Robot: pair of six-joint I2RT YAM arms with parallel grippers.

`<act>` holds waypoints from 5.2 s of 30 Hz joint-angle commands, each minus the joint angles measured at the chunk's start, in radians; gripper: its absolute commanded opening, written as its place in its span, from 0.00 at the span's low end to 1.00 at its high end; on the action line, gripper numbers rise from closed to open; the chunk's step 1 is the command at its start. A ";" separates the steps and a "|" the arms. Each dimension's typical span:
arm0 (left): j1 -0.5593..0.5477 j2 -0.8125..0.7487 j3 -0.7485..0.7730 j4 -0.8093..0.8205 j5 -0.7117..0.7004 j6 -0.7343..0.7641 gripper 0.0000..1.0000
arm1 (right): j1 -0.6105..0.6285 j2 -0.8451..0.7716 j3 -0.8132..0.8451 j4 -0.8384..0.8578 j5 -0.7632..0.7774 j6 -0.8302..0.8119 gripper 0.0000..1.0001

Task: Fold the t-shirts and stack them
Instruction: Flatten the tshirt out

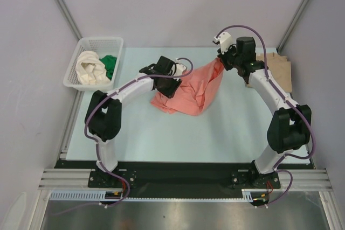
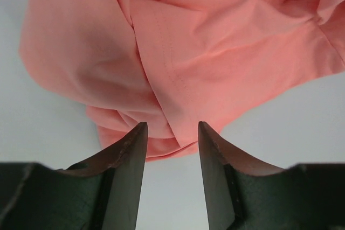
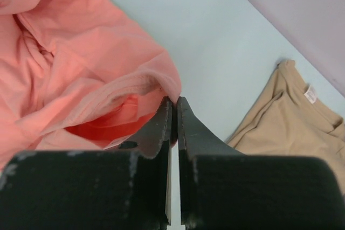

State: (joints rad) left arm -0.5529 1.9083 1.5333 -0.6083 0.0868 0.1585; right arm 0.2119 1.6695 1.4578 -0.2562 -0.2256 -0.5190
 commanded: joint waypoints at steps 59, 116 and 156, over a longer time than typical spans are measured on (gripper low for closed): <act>0.030 -0.229 -0.179 -0.114 0.038 0.108 0.61 | 0.230 -0.162 -0.326 -0.193 -0.210 -0.535 0.56; 0.163 -0.328 -0.335 0.048 -0.036 0.079 0.61 | 0.402 0.427 0.231 -0.928 -0.190 -0.878 0.26; 0.041 -0.130 0.057 -0.248 0.246 0.283 0.53 | 0.020 0.049 0.504 -0.341 -0.012 -0.154 0.00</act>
State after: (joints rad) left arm -0.4614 1.7729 1.5597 -0.7815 0.2554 0.3847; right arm 0.2340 1.7107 1.9823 -0.6380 -0.2562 -0.7090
